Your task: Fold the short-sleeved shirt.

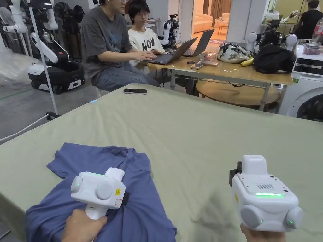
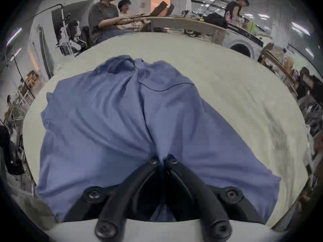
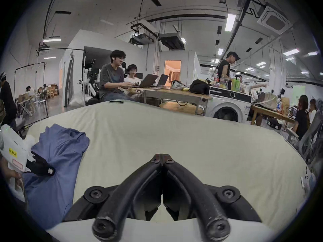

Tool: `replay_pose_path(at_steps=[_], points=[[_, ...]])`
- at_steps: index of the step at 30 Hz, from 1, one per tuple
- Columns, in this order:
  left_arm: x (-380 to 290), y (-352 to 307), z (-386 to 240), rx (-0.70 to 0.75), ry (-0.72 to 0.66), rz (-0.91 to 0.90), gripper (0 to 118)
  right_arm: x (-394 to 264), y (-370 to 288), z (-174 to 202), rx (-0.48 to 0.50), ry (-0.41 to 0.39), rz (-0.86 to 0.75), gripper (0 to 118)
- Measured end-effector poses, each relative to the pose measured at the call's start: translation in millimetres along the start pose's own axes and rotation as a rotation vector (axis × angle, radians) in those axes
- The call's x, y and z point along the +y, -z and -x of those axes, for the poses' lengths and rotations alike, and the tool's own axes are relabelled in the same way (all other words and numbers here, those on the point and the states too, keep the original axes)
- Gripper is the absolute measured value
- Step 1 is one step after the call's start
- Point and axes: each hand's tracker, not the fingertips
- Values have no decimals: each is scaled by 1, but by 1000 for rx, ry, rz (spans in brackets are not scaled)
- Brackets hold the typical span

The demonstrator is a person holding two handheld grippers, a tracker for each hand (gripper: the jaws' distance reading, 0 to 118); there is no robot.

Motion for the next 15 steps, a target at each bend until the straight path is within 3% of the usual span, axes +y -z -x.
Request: replay_pose_path(at_steps=[8, 15], points=[[25, -51, 4, -77, -31, -191, 0, 2, -12, -21, -29, 19, -5, 0], [88, -124, -20, -169, -43, -421, 0, 13, -27, -62, -88, 73, -46, 0]])
